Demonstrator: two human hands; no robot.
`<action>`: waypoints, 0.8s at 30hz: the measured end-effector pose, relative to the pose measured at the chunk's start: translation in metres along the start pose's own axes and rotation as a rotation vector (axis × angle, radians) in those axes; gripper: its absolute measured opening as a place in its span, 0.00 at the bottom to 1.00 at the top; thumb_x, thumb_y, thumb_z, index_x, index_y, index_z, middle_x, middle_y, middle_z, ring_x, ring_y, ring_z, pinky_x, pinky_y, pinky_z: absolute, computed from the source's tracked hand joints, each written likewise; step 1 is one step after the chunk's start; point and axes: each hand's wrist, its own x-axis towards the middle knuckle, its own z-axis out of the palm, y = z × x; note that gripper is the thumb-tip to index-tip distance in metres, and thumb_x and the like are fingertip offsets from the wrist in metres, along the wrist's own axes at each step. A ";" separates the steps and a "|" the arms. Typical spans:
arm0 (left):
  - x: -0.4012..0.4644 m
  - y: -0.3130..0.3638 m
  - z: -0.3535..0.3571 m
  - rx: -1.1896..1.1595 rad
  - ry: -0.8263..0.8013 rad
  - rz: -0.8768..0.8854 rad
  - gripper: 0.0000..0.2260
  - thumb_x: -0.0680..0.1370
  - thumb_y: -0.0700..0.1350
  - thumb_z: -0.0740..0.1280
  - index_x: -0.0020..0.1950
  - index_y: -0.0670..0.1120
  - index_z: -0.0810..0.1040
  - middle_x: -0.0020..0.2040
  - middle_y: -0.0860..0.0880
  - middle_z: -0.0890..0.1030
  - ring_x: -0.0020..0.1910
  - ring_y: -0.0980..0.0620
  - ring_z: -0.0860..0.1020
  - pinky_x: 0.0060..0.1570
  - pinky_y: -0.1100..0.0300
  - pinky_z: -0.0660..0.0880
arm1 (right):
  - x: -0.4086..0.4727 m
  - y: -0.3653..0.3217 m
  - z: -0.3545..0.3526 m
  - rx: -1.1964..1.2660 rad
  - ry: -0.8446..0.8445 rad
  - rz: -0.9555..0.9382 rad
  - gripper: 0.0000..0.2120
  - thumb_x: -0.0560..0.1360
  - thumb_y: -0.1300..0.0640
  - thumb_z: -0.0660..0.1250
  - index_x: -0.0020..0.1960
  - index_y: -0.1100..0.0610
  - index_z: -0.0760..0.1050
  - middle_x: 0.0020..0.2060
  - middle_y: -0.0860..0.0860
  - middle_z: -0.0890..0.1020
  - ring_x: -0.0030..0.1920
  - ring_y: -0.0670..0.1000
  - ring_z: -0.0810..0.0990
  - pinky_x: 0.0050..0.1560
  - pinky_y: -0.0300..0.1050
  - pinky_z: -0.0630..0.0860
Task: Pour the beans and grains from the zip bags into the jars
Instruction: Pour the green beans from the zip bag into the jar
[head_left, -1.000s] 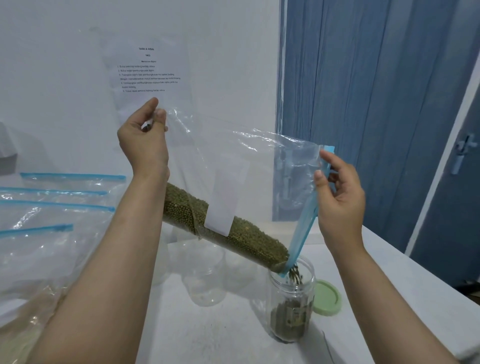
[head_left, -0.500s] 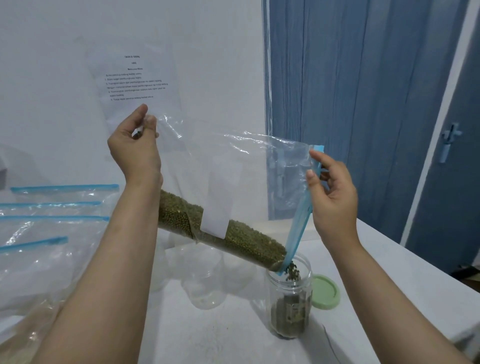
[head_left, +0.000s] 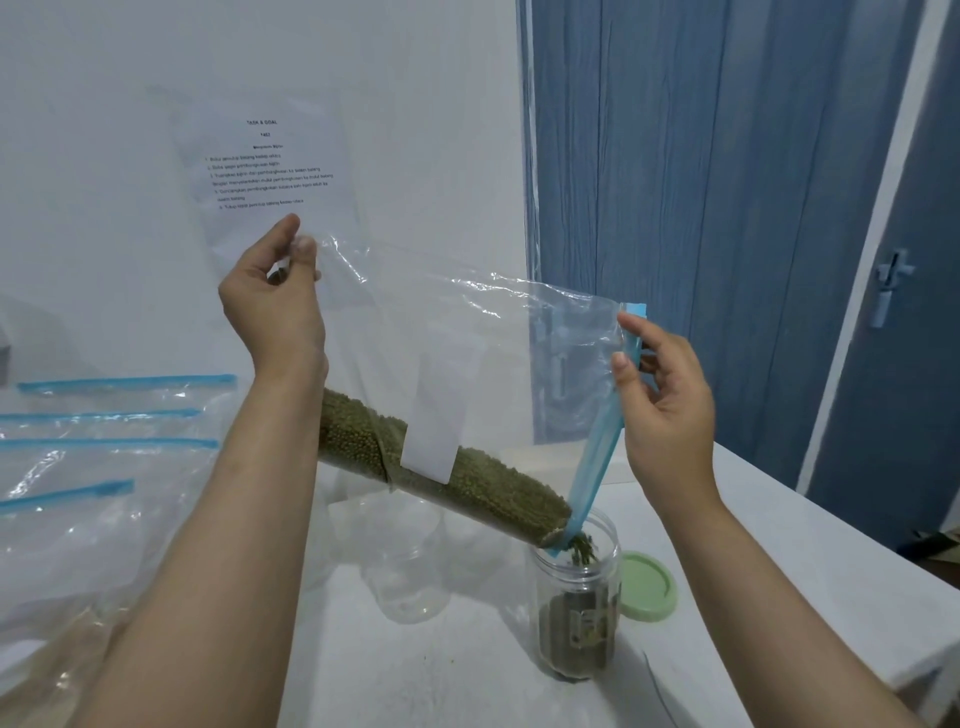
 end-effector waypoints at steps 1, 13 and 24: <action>0.000 0.000 0.000 0.002 -0.002 0.000 0.11 0.78 0.40 0.71 0.59 0.47 0.82 0.49 0.52 0.83 0.36 0.59 0.77 0.51 0.65 0.78 | 0.000 0.001 0.000 -0.002 0.001 -0.002 0.14 0.82 0.60 0.64 0.65 0.49 0.75 0.56 0.47 0.77 0.55 0.43 0.77 0.53 0.33 0.74; -0.003 0.000 0.000 0.008 0.003 -0.011 0.12 0.78 0.41 0.71 0.61 0.45 0.81 0.48 0.54 0.82 0.36 0.60 0.77 0.51 0.65 0.77 | -0.002 0.003 -0.003 -0.008 0.012 0.024 0.14 0.82 0.60 0.64 0.67 0.52 0.76 0.57 0.49 0.76 0.54 0.41 0.77 0.53 0.30 0.74; -0.003 0.003 0.001 0.003 0.003 -0.001 0.11 0.78 0.40 0.71 0.60 0.46 0.81 0.44 0.59 0.83 0.37 0.58 0.76 0.53 0.66 0.77 | 0.001 0.003 -0.002 -0.017 0.004 0.017 0.14 0.82 0.61 0.64 0.66 0.51 0.76 0.55 0.47 0.76 0.53 0.38 0.76 0.51 0.29 0.72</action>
